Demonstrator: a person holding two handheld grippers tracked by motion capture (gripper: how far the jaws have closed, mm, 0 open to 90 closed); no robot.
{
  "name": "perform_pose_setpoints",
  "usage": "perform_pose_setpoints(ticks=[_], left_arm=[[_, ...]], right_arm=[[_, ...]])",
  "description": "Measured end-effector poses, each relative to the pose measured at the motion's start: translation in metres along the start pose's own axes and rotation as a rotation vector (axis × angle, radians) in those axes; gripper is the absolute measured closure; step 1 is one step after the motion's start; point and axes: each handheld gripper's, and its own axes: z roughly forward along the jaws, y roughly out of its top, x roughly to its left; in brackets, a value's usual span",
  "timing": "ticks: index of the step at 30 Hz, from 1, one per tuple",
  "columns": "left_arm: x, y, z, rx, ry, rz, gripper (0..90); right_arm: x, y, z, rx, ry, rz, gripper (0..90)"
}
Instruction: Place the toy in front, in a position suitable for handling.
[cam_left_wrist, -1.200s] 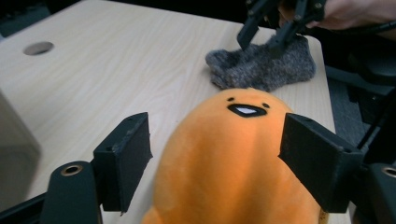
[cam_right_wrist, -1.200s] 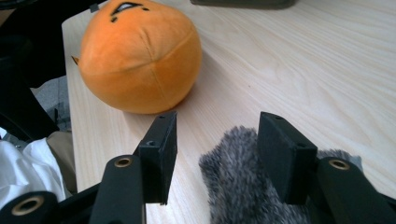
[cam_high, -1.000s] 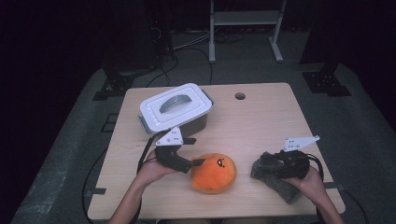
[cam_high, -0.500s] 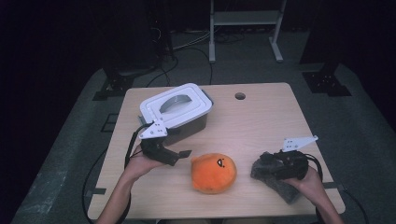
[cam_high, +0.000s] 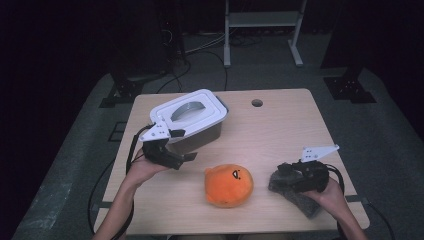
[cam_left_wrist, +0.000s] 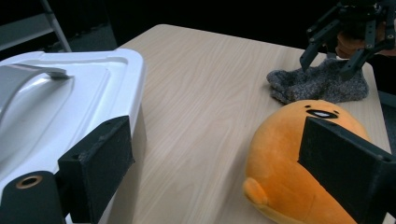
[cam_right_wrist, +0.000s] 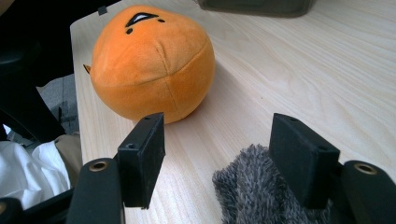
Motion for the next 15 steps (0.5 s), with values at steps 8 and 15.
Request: perform_pose_setpoints(ticks=[8,15], left_arm=[[0.017,0.004,-0.004,-0.011,0.021,-0.006,9.4],[0.032,0.008,-0.006,-0.018,0.042,-0.007,9.5]], right_arm=[[0.001,0.000,0.001,0.003,-0.003,-0.003,33.0],[0.001,0.001,0.002,0.000,0.002,-0.008,32.8]])
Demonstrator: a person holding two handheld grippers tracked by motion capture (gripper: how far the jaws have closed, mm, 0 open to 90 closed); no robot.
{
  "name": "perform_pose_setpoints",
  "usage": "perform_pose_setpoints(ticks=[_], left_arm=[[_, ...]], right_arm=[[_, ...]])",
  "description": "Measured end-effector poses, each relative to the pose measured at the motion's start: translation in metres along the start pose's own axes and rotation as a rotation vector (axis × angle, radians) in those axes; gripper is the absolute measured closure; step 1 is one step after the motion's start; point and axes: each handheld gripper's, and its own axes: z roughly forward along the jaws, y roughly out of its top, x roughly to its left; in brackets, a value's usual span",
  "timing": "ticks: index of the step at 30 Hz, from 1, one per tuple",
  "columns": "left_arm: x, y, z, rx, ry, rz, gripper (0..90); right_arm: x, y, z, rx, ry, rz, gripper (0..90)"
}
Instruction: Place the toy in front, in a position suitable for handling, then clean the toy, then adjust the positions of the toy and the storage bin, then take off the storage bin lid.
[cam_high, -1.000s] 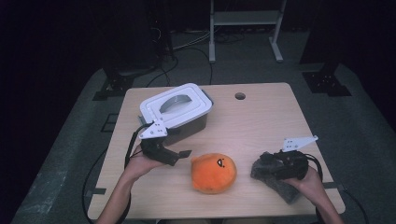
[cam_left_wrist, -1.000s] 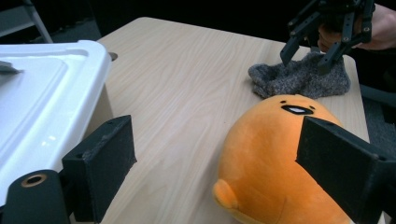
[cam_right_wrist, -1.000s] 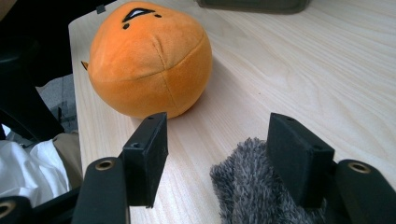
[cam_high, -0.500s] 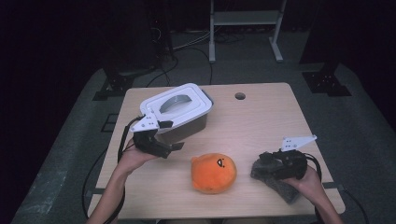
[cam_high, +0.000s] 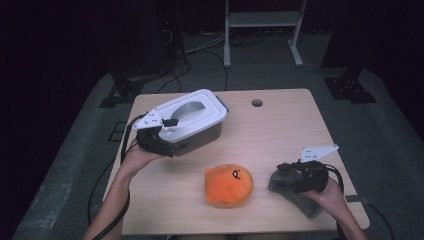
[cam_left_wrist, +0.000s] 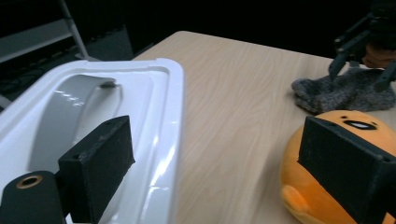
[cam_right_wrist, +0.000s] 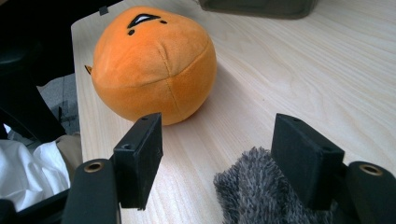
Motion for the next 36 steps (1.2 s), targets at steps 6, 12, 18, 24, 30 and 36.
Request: perform_pose_setpoints(ticks=[6,12,18,24,30,36], left_arm=[[0.010,0.003,0.002,-0.001,-0.005,0.005,9.6],[0.016,0.004,0.005,-0.004,0.002,0.005,9.6],[0.021,0.008,0.008,0.001,0.003,0.009,9.6],[0.025,0.016,0.008,-0.010,0.010,0.011,9.6],[0.032,0.018,0.008,-0.014,0.018,0.007,9.6],[0.042,0.019,0.010,-0.011,0.027,-0.003,9.7]], right_arm=[[0.000,-0.001,0.000,0.001,-0.001,-0.001,32.5],[0.000,-0.003,-0.002,-0.001,-0.001,-0.002,32.4],[0.001,-0.003,-0.002,-0.001,0.002,-0.002,32.3],[0.003,-0.004,0.000,0.008,0.006,-0.005,32.1],[0.002,-0.005,0.000,0.005,0.009,-0.005,32.1],[0.002,-0.004,0.001,0.006,0.014,0.001,32.0]])
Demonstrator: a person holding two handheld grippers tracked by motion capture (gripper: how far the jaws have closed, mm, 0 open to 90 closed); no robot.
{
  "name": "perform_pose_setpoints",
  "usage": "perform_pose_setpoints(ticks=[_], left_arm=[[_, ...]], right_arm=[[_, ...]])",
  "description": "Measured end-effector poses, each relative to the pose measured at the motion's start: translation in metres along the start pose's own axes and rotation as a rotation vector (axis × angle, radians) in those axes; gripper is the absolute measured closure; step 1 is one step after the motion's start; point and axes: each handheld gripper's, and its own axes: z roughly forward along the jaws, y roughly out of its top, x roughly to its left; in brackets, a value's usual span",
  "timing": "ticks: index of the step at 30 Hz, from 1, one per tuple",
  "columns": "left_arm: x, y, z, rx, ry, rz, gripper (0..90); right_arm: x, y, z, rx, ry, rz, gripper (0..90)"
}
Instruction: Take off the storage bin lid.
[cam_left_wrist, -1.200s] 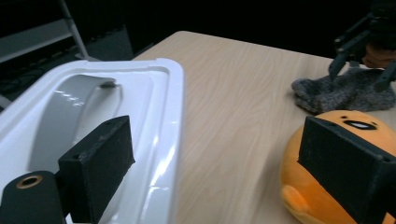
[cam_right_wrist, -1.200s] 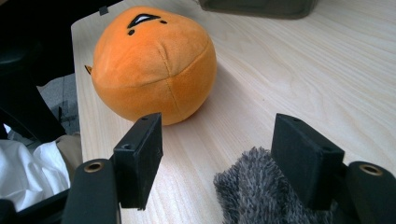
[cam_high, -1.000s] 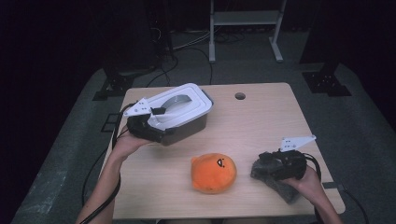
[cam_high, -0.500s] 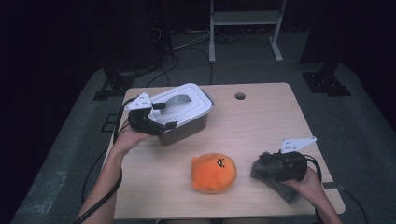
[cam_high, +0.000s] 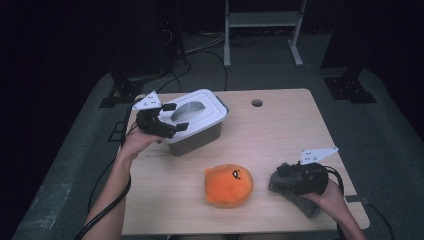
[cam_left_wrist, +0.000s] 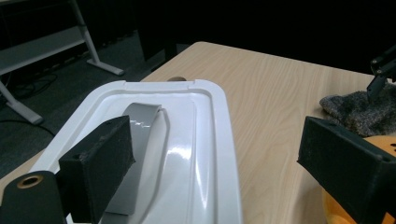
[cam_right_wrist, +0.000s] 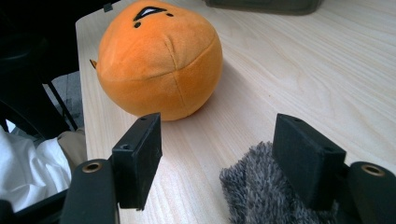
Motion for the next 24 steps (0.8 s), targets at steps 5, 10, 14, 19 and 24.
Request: perform_pose_setpoints(ticks=[5,10,14,19,24], left_arm=[[0.011,-0.001,0.002,0.008,0.004,-0.013,12.5],[0.021,-0.003,0.004,0.013,0.021,-0.032,13.0],[0.028,0.000,0.007,0.030,0.032,-0.036,13.7],[0.035,0.004,0.015,0.053,0.033,-0.037,17.9],[0.039,0.005,0.026,0.076,0.029,-0.041,22.9]], right_arm=[[-0.001,0.000,0.001,-0.001,0.001,-0.001,32.0],[-0.002,0.000,0.000,-0.005,0.000,0.003,31.9],[-0.002,-0.001,0.001,-0.005,0.001,0.004,31.9],[-0.002,-0.001,0.002,0.001,0.004,0.003,31.8],[-0.001,-0.003,0.001,-0.002,0.003,0.005,31.8]])
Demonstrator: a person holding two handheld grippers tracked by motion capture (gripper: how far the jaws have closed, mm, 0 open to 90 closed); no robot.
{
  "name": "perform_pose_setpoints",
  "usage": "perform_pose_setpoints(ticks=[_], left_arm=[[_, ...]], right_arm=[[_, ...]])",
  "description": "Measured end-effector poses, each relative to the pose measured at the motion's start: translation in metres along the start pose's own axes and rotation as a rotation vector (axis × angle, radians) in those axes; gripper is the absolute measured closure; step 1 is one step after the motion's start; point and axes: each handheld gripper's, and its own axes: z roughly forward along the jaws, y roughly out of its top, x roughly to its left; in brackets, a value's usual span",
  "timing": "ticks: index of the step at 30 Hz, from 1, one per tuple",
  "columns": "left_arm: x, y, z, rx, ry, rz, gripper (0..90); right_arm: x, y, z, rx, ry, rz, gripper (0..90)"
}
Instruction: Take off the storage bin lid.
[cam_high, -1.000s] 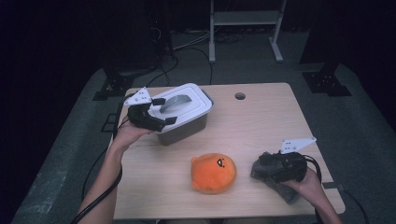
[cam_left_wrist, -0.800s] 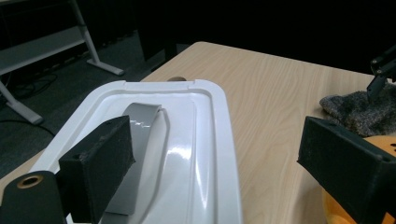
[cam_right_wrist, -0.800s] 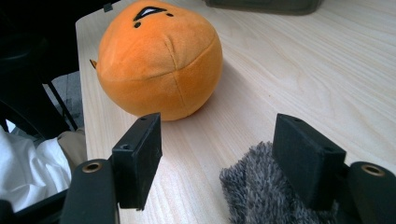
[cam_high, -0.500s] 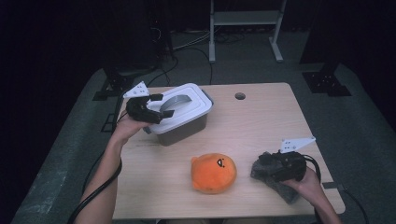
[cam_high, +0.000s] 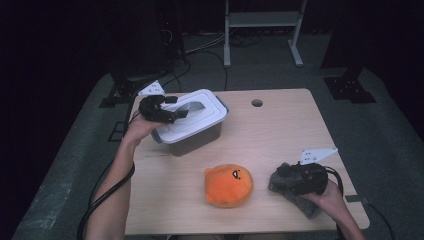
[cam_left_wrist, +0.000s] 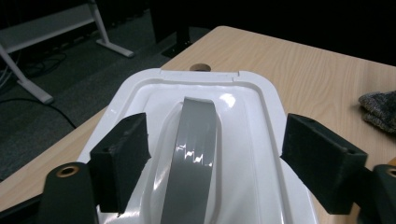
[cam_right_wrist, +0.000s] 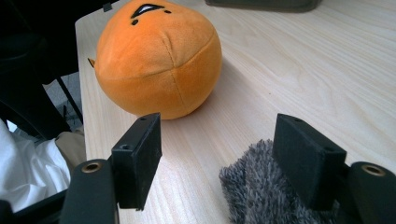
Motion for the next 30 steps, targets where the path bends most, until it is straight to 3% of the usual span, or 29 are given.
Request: perform_pose_setpoints(ticks=[4,15,22,25,30], left_arm=[[0.002,0.001,0.007,0.022,0.004,-0.003,26.6],[0.003,0.004,0.021,0.093,0.003,0.041,49.4],[0.005,0.005,0.027,0.119,0.004,0.044,57.5],[0.005,0.006,0.028,0.131,0.024,0.056,62.9],[0.004,0.008,0.028,0.143,0.006,0.070,65.6]], right_arm=[[0.000,-0.001,-0.001,-0.002,0.001,-0.003,31.8],[0.000,-0.003,-0.002,-0.004,0.004,-0.003,31.8],[0.001,-0.003,-0.001,-0.004,0.007,-0.006,31.8],[0.001,-0.003,-0.002,-0.007,0.007,-0.007,31.8],[0.001,-0.004,-0.004,-0.012,0.006,-0.005,31.8]])
